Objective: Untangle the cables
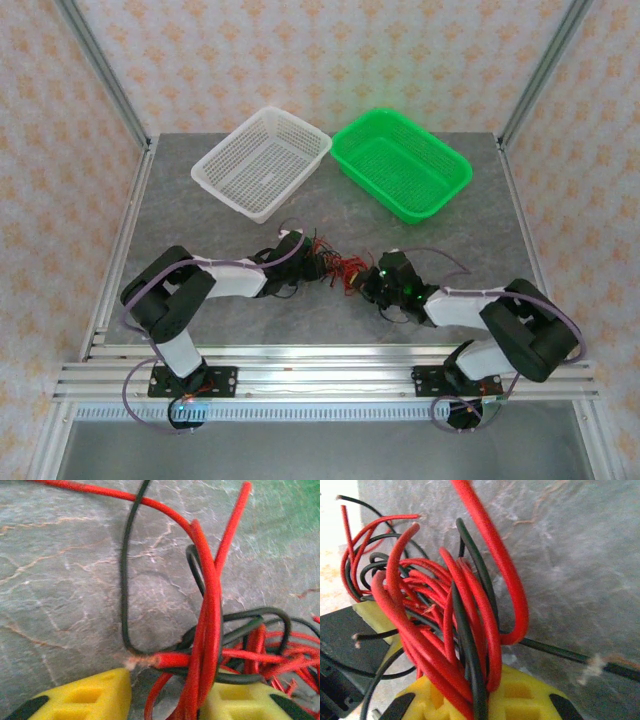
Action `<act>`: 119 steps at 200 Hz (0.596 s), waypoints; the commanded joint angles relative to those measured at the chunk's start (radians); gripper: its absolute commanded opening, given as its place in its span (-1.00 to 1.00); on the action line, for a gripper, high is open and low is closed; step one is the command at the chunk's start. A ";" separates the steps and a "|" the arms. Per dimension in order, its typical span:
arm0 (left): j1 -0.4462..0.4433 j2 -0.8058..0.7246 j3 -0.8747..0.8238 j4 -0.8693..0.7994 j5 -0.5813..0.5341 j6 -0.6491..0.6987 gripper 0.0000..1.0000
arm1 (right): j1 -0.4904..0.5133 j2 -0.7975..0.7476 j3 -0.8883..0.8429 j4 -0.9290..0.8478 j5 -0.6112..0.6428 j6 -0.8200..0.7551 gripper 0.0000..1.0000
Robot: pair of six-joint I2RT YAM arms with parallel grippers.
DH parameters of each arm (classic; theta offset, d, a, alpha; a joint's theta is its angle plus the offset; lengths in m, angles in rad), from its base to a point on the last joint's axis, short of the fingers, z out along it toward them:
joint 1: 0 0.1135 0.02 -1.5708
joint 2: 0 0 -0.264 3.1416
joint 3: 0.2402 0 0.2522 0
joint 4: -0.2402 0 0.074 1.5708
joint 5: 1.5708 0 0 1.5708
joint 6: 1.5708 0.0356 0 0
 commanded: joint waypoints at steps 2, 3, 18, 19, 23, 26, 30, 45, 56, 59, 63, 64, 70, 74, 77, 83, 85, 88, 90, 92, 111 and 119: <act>0.045 0.075 -0.024 -0.087 -0.211 0.009 -0.50 | 0.001 -0.053 -0.016 -0.220 0.137 -0.001 -1.00; 0.045 0.076 -0.024 -0.089 -0.215 0.009 -0.52 | 0.001 -0.056 -0.016 -0.225 0.139 -0.002 -1.00; 0.048 0.098 -0.029 -0.095 -0.251 0.010 -0.70 | 0.002 -0.081 -0.008 -0.287 0.172 -0.017 -0.94; 0.048 0.099 -0.029 -0.095 -0.252 0.010 -0.70 | 0.002 -0.083 -0.007 -0.291 0.173 -0.017 -0.94; 0.048 0.104 -0.031 -0.094 -0.252 0.010 -0.73 | 0.002 -0.086 -0.006 -0.300 0.178 -0.019 -0.92; 0.050 0.109 -0.032 -0.093 -0.253 0.008 -0.74 | 0.002 -0.092 -0.006 -0.310 0.183 -0.020 -0.88; 0.048 0.112 -0.033 -0.091 -0.252 0.008 -0.76 | 0.001 -0.097 -0.006 -0.318 0.187 -0.022 -0.84; 0.049 0.121 -0.036 -0.083 -0.247 0.002 -0.80 | 0.001 -0.108 -0.003 -0.347 0.202 -0.026 -0.59; 0.049 0.120 -0.035 -0.084 -0.246 0.001 -0.84 | 0.002 -0.114 0.006 -0.376 0.217 -0.034 -0.44; 0.048 0.118 -0.034 -0.086 -0.247 0.001 -0.86 | 0.002 -0.115 0.008 -0.383 0.220 -0.035 -0.41; 0.049 0.114 -0.033 -0.090 -0.248 0.002 -0.88 | 0.001 -0.120 0.014 -0.401 0.230 -0.041 -0.35; 0.049 0.114 -0.033 -0.091 -0.249 0.002 -0.89 | 0.001 -0.120 0.016 -0.405 0.232 -0.042 -0.34; 0.049 0.107 -0.034 -0.098 -0.251 0.003 -0.92 | 0.001 -0.125 0.022 -0.424 0.243 -0.048 -0.28; 0.050 0.101 -0.035 -0.103 -0.256 0.005 -0.95 | 0.001 -0.130 0.027 -0.443 0.254 -0.052 -0.23; 0.049 0.096 -0.034 -0.107 -0.259 0.005 -0.97 | 0.001 -0.134 0.031 -0.456 0.261 -0.057 -0.20; 0.048 0.084 -0.037 -0.114 -0.264 0.008 -1.00 | 0.001 -0.143 0.038 -0.477 0.276 -0.063 -0.14; 0.048 0.081 -0.037 -0.117 -0.265 0.009 -1.00 | 0.001 -0.146 0.040 -0.487 0.278 -0.065 -0.12; 0.048 0.075 -0.038 -0.121 -0.267 0.009 -1.00 | 0.002 -0.150 0.045 -0.500 0.286 -0.068 -0.10; 0.049 0.071 -0.038 -0.123 -0.267 0.010 -1.00 | 0.003 -0.153 0.047 -0.508 0.291 -0.070 -0.08; 0.049 0.066 -0.038 -0.126 -0.268 0.011 -1.00 | 0.002 -0.157 0.049 -0.515 0.296 -0.073 -0.07; 0.048 0.024 -0.042 -0.143 -0.261 0.014 -1.00 | 0.001 -0.173 0.081 -0.587 0.333 -0.096 0.07; 0.048 0.006 -0.043 -0.152 -0.258 0.016 -1.00 | 0.002 -0.178 0.093 -0.615 0.349 -0.104 0.08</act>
